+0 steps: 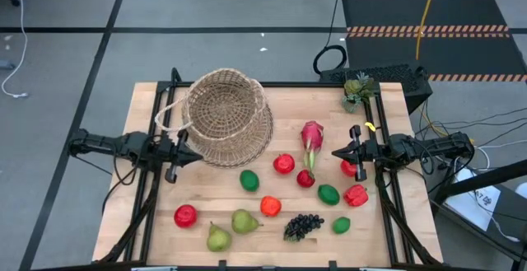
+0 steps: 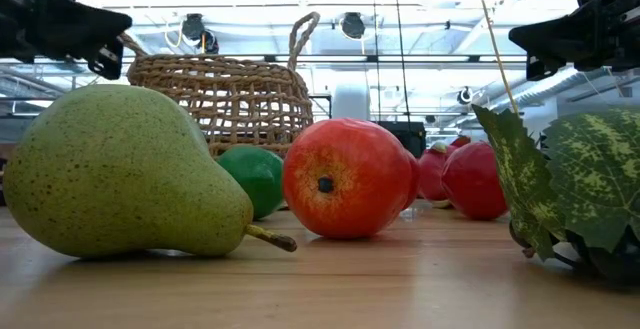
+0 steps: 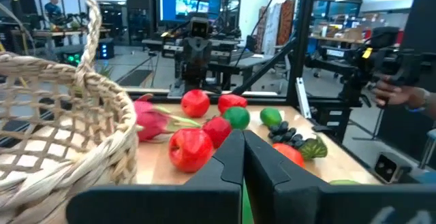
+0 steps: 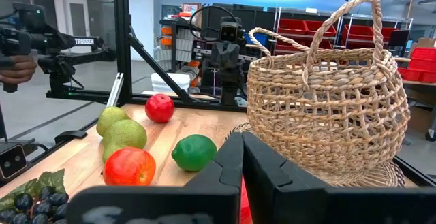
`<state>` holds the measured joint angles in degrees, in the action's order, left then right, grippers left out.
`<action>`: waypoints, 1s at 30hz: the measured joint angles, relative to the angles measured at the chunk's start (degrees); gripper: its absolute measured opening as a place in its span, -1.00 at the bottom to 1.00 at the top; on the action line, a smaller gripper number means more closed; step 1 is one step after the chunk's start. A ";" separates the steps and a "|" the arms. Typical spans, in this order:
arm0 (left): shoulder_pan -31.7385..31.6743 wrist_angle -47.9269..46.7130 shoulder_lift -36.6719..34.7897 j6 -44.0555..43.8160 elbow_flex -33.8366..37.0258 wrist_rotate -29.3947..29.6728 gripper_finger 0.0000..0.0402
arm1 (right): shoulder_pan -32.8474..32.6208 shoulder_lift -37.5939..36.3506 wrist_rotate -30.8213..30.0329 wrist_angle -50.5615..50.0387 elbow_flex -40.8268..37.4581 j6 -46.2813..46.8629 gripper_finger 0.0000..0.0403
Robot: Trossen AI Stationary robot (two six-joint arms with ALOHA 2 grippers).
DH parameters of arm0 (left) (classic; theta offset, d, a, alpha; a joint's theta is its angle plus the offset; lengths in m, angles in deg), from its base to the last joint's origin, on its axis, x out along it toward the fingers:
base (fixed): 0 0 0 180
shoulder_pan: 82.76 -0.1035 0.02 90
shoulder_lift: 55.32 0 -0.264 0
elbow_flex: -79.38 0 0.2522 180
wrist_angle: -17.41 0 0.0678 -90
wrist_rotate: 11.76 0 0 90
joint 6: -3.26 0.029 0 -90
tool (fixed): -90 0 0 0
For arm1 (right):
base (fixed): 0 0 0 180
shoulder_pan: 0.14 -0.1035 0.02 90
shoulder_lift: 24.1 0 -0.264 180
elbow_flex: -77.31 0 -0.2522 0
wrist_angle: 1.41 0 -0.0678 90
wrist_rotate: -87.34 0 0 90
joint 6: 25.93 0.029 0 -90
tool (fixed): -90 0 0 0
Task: Build produce basket
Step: Put the apple into the basket
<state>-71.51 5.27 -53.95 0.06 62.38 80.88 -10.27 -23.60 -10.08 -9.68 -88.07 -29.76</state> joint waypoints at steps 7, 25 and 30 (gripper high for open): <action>5.90 -0.09 7.35 -0.97 -4.70 4.26 -1.00 | 0.02 -0.01 -0.02 0.28 -0.02 0.13 -1.00; 14.54 -6.92 38.41 8.82 -35.11 15.47 -1.00 | 0.02 0.00 -0.02 0.28 -0.02 0.15 -1.00; 13.10 -15.71 39.49 10.26 -45.77 15.38 -1.00 | 0.01 -0.01 -0.02 0.28 -0.01 0.15 -1.00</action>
<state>-58.41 -10.44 -14.46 10.32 16.61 96.26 -10.26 -23.61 -10.10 -9.39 -88.08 -29.61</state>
